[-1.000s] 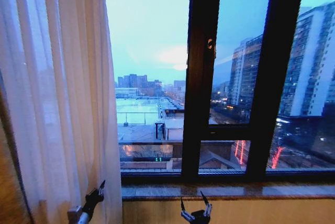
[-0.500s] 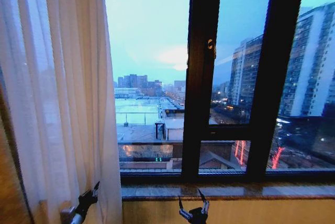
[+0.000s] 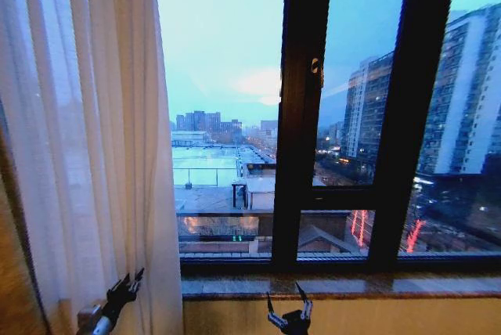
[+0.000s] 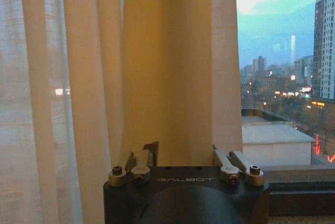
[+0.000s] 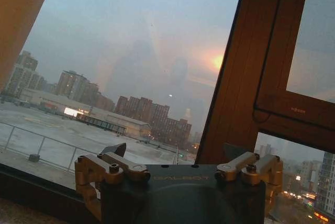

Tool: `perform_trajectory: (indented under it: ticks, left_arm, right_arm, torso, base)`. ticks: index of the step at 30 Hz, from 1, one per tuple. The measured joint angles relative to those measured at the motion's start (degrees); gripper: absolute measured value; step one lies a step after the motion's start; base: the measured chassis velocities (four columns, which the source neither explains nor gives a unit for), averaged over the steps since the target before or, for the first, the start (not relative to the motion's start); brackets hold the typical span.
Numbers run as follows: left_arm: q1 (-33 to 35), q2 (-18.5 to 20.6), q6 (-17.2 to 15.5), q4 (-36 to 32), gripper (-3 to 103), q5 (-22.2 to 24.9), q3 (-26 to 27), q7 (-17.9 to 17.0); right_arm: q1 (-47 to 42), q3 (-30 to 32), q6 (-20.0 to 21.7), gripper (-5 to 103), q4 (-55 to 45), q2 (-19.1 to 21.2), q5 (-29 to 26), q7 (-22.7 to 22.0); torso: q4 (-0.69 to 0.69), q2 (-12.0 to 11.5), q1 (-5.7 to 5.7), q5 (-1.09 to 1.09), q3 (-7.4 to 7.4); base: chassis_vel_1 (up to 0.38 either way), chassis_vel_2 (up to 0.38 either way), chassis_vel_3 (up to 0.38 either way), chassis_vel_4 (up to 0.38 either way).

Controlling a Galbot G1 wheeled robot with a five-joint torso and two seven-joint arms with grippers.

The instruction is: Open the curtains by pulling them apart, changing their state from closed to fully open.

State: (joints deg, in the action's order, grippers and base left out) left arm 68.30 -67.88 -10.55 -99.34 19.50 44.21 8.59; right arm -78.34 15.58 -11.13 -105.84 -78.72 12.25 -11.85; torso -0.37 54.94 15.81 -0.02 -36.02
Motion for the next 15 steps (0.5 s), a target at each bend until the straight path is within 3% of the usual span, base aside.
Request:
perform_trajectory:
  ticks: [1,3,8,9,12,15]
  left_arm:
    - [-0.4,0.1,0.0,-0.1,48,0.1,-0.2,-0.1]
    - [-0.6,0.2,-0.1,-0.2,48,0.2,-0.3,-0.2]
    - [-1.5,3.1,-1.1,-1.4,70,1.3,-1.2,-0.1]
    - [-1.5,3.1,-1.1,-1.4,70,1.3,-1.2,-0.1]
    - [-2.8,6.8,-1.2,-0.6,87,3.0,-2.5,0.5]
    - [-4.0,9.9,-1.4,0.3,97,4.7,-3.4,1.3]
  right_arm:
    - [-0.1,0.0,0.0,100,0.0,0.0,0.0,0.0]
    - [-0.2,0.0,0.0,100,0.0,0.0,0.0,0.0]
    - [-0.6,-0.2,0.0,100,0.1,0.0,0.3,0.1]
    - [-0.6,-0.2,0.0,100,0.1,0.0,0.3,0.1]
    - [-0.5,-0.6,0.0,100,0.2,0.0,0.5,0.2]
    - [-0.4,-0.7,0.0,100,0.2,0.0,0.7,0.3]
  torso:
    - [-0.01,0.0,0.00,0.00,0.00]
    - [-0.01,0.0,0.00,0.00,0.00]
    - [0.00,0.0,0.00,0.01,0.00]
    - [0.00,0.0,0.00,0.01,0.00]
    - [0.00,0.0,0.00,-0.02,0.01]
    - [0.01,0.0,0.00,0.00,0.00]
  base:
    - [0.000,0.000,0.000,0.000]
    - [0.000,0.000,0.000,0.000]
    - [0.000,0.000,0.000,0.000]
    - [0.000,0.000,0.000,0.000]
    - [0.000,0.000,0.000,0.000]
    - [0.000,0.000,0.000,0.000]
